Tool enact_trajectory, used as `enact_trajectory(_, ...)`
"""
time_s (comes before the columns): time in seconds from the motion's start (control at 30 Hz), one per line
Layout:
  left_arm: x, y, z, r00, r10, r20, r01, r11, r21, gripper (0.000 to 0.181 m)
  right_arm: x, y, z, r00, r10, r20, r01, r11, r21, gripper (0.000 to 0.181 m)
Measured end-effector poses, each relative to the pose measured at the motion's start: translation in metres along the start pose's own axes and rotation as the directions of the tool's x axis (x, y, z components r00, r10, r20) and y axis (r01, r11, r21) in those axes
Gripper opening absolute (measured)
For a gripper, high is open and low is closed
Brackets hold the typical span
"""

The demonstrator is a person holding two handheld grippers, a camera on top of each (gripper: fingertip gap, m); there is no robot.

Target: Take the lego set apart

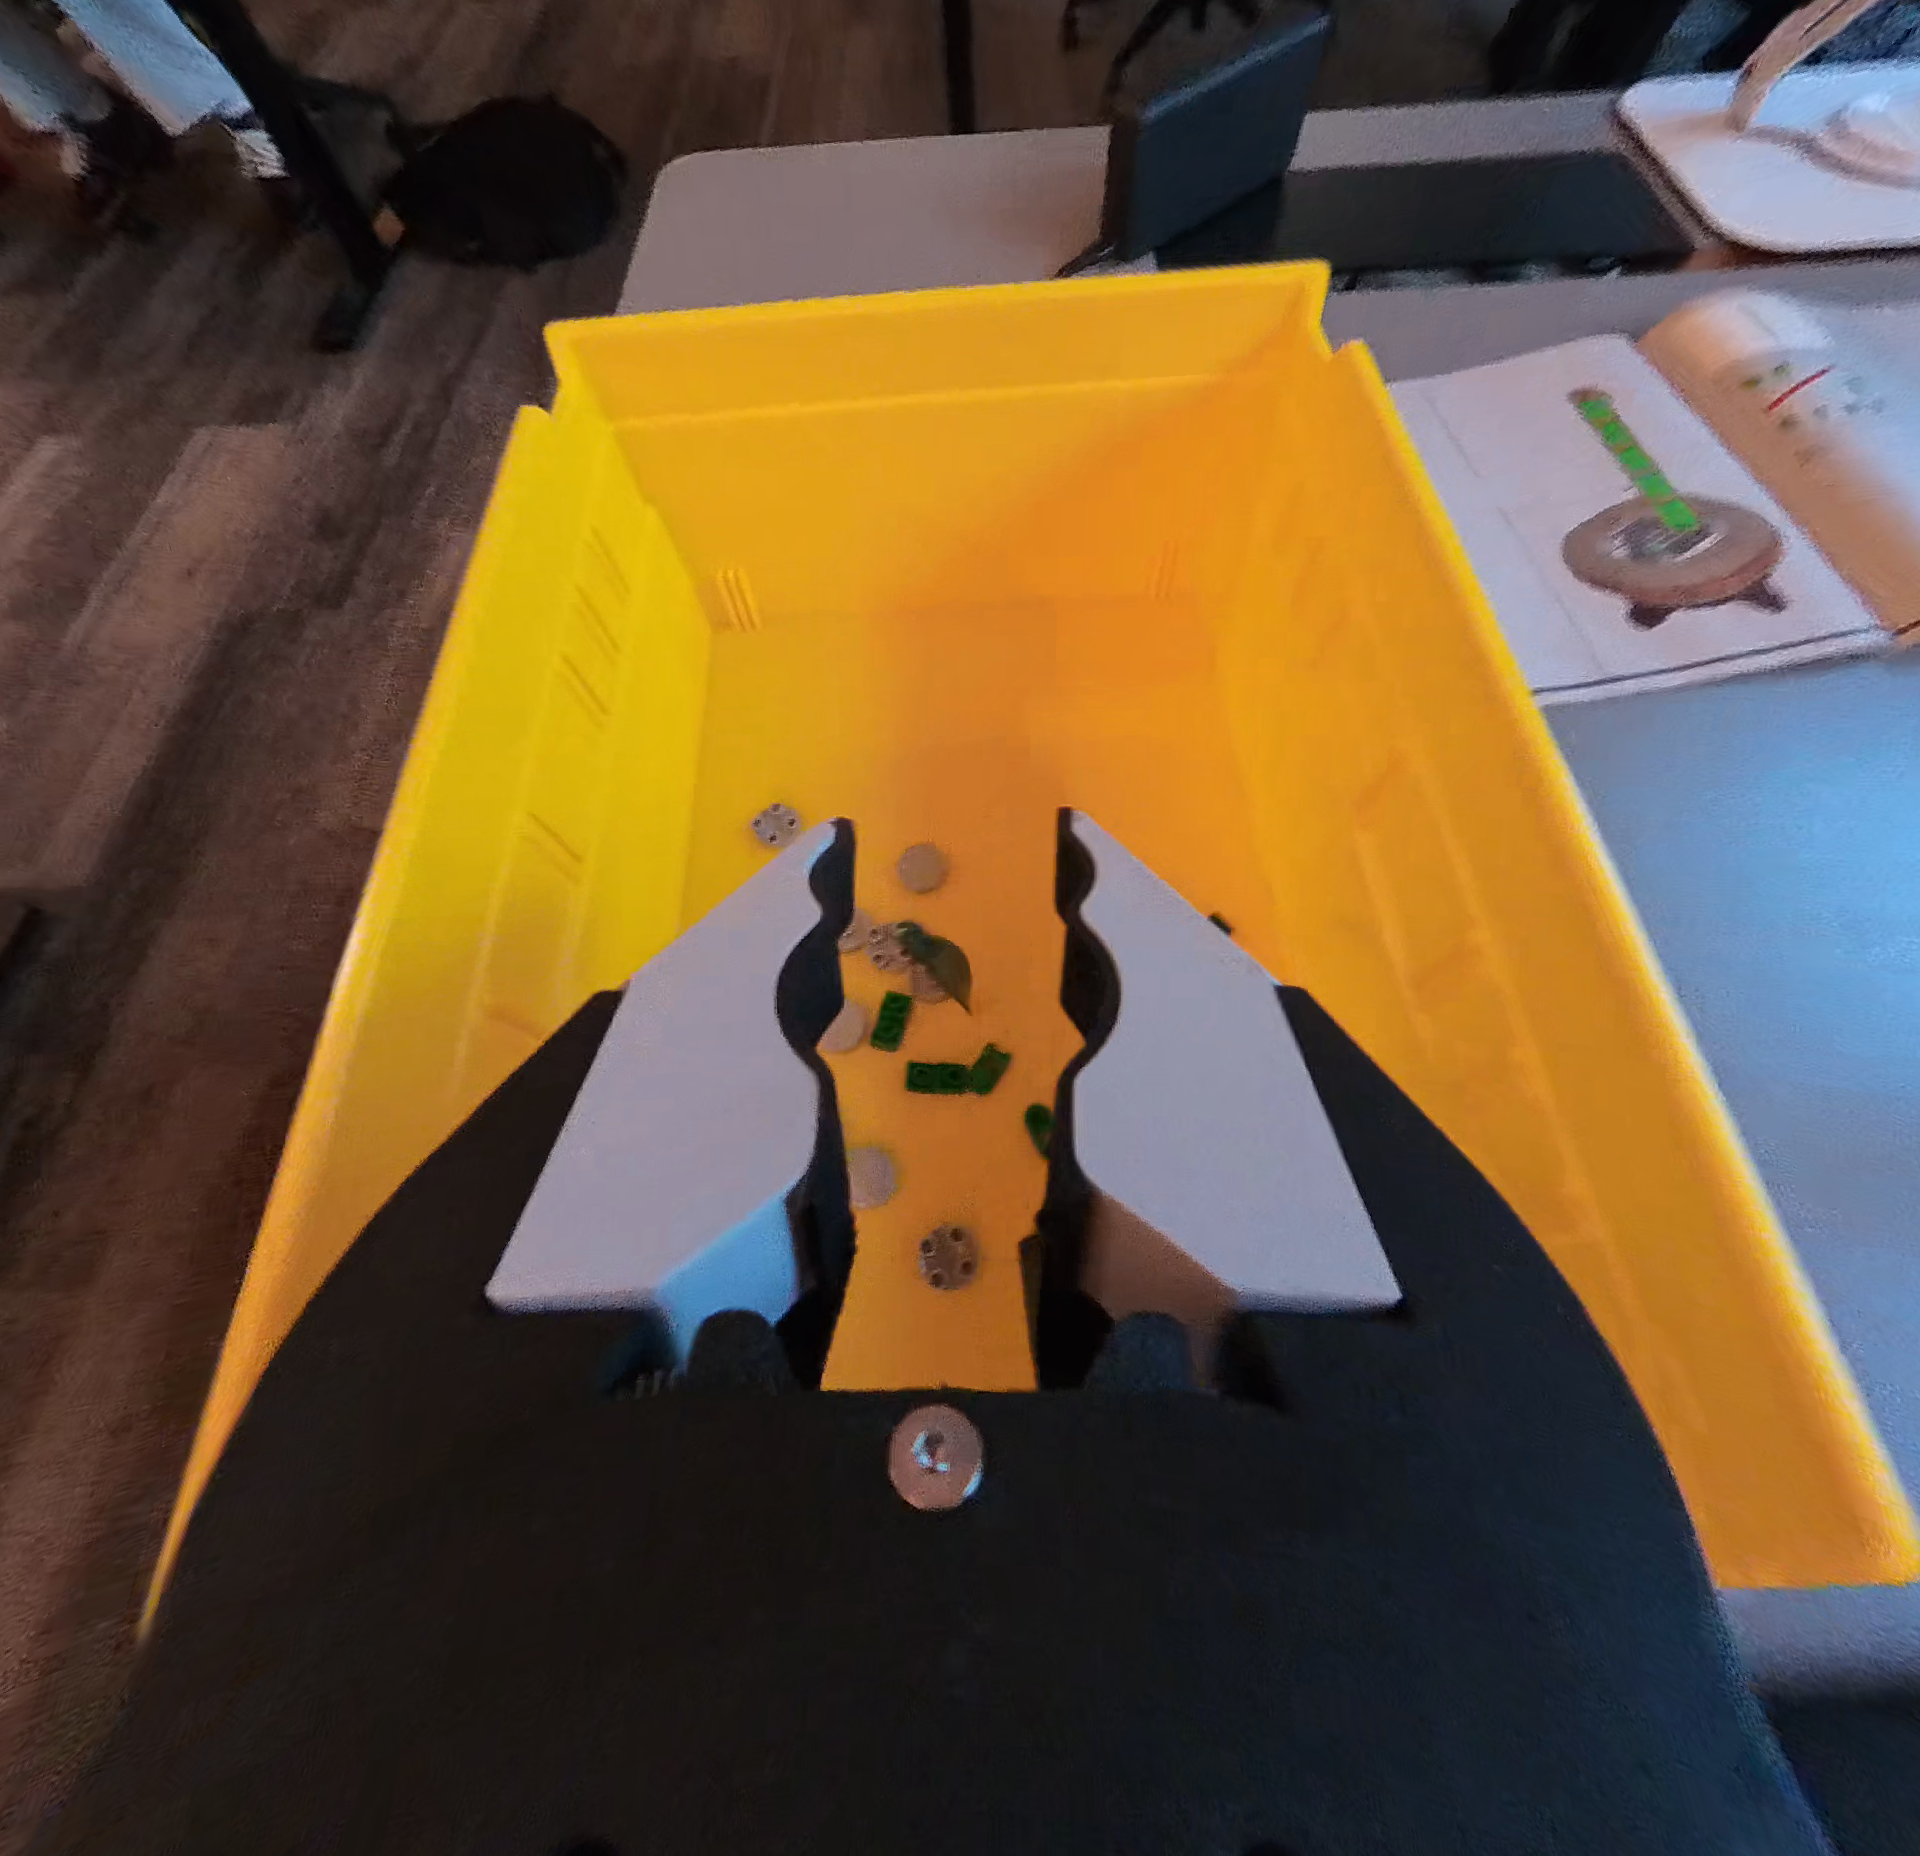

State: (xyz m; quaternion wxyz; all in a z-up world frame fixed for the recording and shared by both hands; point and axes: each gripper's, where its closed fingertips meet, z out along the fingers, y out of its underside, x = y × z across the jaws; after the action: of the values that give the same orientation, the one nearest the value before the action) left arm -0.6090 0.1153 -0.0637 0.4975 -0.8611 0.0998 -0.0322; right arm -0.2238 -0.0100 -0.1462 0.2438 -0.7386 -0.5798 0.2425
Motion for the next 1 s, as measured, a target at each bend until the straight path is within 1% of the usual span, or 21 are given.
enact_trajectory(0.07, 0.005, -0.008, -0.003, 0.999, -0.043, -0.030, 0.044, 0.999, 0.031, 0.048, -0.003, 0.002, 0.000, 1.000, -0.008, 0.010, 0.008, 1.000, -0.007, 0.027)
enact_trajectory(0.17, 0.015, -0.028, -0.021, 0.998, -0.053, -0.039, 0.057, 0.991, 0.125, 0.050, -0.007, 0.009, 0.002, 1.000, -0.014, 0.027, 0.015, 0.999, -0.046, 0.028)
enact_trajectory(0.23, 0.034, -0.045, -0.039, 0.997, -0.032, -0.065, 0.045, 0.977, 0.209, 0.049, -0.005, 0.014, 0.003, 1.000, -0.022, 0.007, 0.022, 0.997, -0.072, 0.027)
enact_trajectory(0.3, 0.067, -0.061, -0.057, 0.992, 0.004, -0.129, 0.032, 0.960, 0.278, 0.048, -0.003, 0.014, 0.003, 1.000, -0.015, 0.002, 0.015, 0.997, -0.072, 0.026)
enact_trajectory(0.33, 0.090, -0.067, -0.065, 0.982, 0.026, -0.185, 0.032, 0.952, 0.303, 0.046, -0.003, 0.014, 0.003, 1.000, -0.016, 0.002, 0.016, 0.997, -0.074, 0.020)
enact_trajectory(0.37, 0.118, -0.071, -0.072, 0.965, 0.046, -0.258, 0.040, 0.946, 0.321, 0.044, -0.003, 0.015, 0.003, 1.000, -0.022, 0.005, 0.022, 0.997, -0.078, 0.013)
enact_trajectory(0.4, 0.151, -0.071, -0.078, 0.931, 0.067, -0.358, 0.055, 0.946, 0.321, 0.040, -0.003, 0.015, 0.003, 1.000, -0.024, 0.007, 0.024, 0.997, -0.074, 0.013)
enact_trajectory(0.43, 0.188, -0.068, -0.082, 0.875, 0.082, -0.478, 0.074, 0.952, 0.298, 0.037, -0.003, 0.015, 0.003, 1.000, -0.025, 0.010, 0.026, 0.997, -0.072, 0.012)
enact_trajectory(0.5, 0.259, -0.047, -0.084, 0.718, 0.060, -0.694, 0.083, 0.982, 0.171, 0.042, -0.004, 0.014, 0.004, 0.999, -0.043, 0.010, 0.043, 0.997, -0.071, 0.012)
enact_trajectory(0.57, 0.316, -0.019, -0.083, 0.546, 0.040, -0.837, 0.006, 0.999, 0.052, 0.039, -0.004, 0.013, 0.004, 0.996, -0.085, -0.006, 0.085, 0.994, -0.072, 0.011)
enact_trajectory(0.6, 0.336, -0.005, -0.077, 0.499, 0.039, -0.866, -0.048, 0.999, 0.018, 0.038, -0.004, 0.011, 0.003, 0.994, -0.110, -0.012, 0.109, 0.992, -0.066, 0.005)
enact_trajectory(0.63, 0.349, 0.008, -0.068, 0.486, 0.054, -0.872, -0.108, 0.994, 0.002, 0.038, -0.005, 0.008, 0.002, 0.991, -0.136, -0.019, 0.135, 0.989, -0.052, 0.000)
enact_trajectory(0.67, 0.358, 0.019, -0.059, 0.482, 0.087, -0.872, -0.170, 0.985, 0.004, 0.038, -0.004, 0.005, 0.000, 0.987, -0.157, -0.034, 0.156, 0.987, -0.040, 0.000)
enact_trajectory(0.77, 0.371, 0.042, -0.039, 0.455, 0.182, -0.871, -0.317, 0.948, 0.033, 0.034, -0.006, 0.002, -0.003, 0.983, -0.180, -0.034, 0.179, 0.983, -0.032, 0.000)
enact_trajectory(0.87, 0.370, 0.051, -0.022, 0.454, 0.310, -0.836, -0.435, 0.896, 0.096, 0.032, -0.003, 0.005, 0.000, 0.976, -0.210, -0.055, 0.207, 0.977, -0.056, 0.000)
enact_trajectory(0.9, 0.371, 0.053, -0.022, 0.437, 0.338, -0.834, -0.460, 0.880, 0.116, 0.031, -0.003, 0.002, 0.000, 0.973, -0.222, -0.064, 0.220, 0.975, -0.042, 0.000)
enact_trajectory(0.93, 0.373, 0.054, -0.022, 0.429, 0.355, -0.831, -0.471, 0.873, 0.130, 0.031, -0.004, -0.004, 0.000, 0.971, -0.228, -0.067, 0.228, 0.974, -0.008, 0.000)
enact_trajectory(1.0, 0.375, 0.056, -0.021, 0.428, 0.363, -0.827, -0.472, 0.871, 0.138, 0.030, -0.005, -0.020, 0.003, 0.976, -0.207, -0.070, 0.212, 0.973, 0.087, 0.015)
